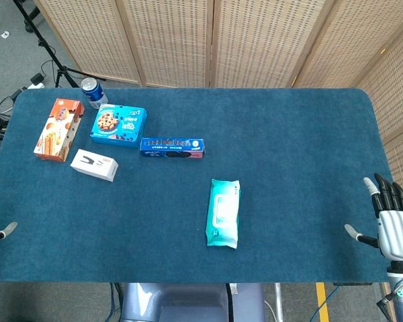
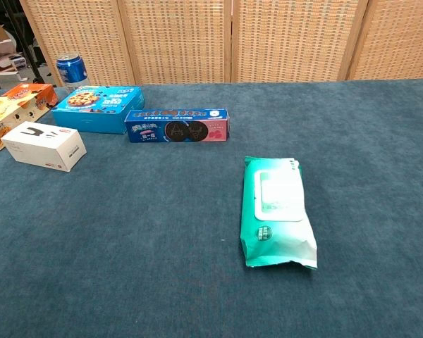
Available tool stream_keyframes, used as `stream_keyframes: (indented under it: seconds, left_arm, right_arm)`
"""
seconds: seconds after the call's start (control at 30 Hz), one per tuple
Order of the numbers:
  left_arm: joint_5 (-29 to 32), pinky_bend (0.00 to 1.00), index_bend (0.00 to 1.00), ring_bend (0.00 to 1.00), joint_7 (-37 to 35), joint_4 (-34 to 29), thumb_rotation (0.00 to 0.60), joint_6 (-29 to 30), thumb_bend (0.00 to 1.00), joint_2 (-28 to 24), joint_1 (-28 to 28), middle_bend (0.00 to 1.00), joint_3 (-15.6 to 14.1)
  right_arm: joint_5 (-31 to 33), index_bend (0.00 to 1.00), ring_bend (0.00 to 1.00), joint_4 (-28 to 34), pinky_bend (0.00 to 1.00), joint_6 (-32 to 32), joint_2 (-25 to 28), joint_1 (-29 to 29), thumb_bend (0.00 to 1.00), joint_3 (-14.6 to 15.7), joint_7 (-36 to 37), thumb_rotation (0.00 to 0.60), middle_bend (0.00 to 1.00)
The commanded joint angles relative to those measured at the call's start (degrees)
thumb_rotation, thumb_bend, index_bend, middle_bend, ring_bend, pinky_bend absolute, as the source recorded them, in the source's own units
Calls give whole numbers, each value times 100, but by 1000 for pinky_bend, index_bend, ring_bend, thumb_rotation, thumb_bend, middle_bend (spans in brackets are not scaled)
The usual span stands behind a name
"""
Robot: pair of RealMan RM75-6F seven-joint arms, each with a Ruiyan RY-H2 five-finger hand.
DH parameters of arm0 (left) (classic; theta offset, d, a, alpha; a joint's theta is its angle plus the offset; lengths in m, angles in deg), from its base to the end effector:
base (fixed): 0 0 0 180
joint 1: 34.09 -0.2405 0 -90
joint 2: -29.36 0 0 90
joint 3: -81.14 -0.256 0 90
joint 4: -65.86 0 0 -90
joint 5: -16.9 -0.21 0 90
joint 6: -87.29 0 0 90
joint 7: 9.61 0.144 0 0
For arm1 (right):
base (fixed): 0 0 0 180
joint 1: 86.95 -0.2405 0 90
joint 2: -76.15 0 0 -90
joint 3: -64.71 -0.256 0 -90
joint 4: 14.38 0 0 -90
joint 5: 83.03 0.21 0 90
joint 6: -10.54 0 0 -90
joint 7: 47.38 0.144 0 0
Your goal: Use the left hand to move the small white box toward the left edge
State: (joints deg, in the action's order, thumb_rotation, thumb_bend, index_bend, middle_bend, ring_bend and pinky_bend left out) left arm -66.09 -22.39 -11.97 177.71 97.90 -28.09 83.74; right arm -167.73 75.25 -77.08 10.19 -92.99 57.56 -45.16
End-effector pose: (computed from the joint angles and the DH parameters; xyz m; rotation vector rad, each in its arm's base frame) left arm -0.3483 0.1893 0.1761 -1.2719 -0.8616 -1.0003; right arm -0.3076 -0.2025 0.1714 1.2965 -0.8307 1.0089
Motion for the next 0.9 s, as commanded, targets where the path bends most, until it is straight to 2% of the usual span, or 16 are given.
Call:
stream_keyframes:
  seconds: [0.03,0.3,0.4,0.5,0.6,0.7,0.8,0.9]
  left_arm:
    - [-18,0,0,0,-10,27,600,1,0,15,-15,0,18]
    - [-104,0,0,0,-166,-4,600,-148,0,-89,7,0,21]
    - [-293,0,0,0,-313,-202,600,-481,0,-370,206,0,-35]
    - [-422,0,0,0,-124,-134,600,-664,0,-410,462,0,61]
    - [-517,0,0,0,-92,0,600,-1140,2,-411,875,0,155]
    - [-542,0,0,0,-186,304,600,-1638,8,-324,1308,0,273]
    - [-544,0,18,0,-453,900,600,-2387,8,13,1903,0,370]
    - [-640,0,76,0,-466,1347,600,-2577,8,284,2148,0,358]
  right_arm:
    - [25,0,0,-8,0,8,16,6,0,-15,28,600,0]
    - [28,0,0,1,0,-2,32,17,0,-24,50,600,0]
    - [60,0,0,0,0,24,32,12,0,-33,35,600,0]
    - [89,0,0,-9,0,46,20,6,0,-40,-6,600,0]
    - [147,0,0,-25,0,77,-3,-5,0,-61,-47,600,0]
    - [219,0,0,-55,0,133,-27,-22,0,-79,-97,600,0]
    - [323,0,0,-106,0,230,-65,-51,0,-97,-184,600,0]
    - [371,0,0,-128,0,270,-93,-65,0,-104,-247,600,0]
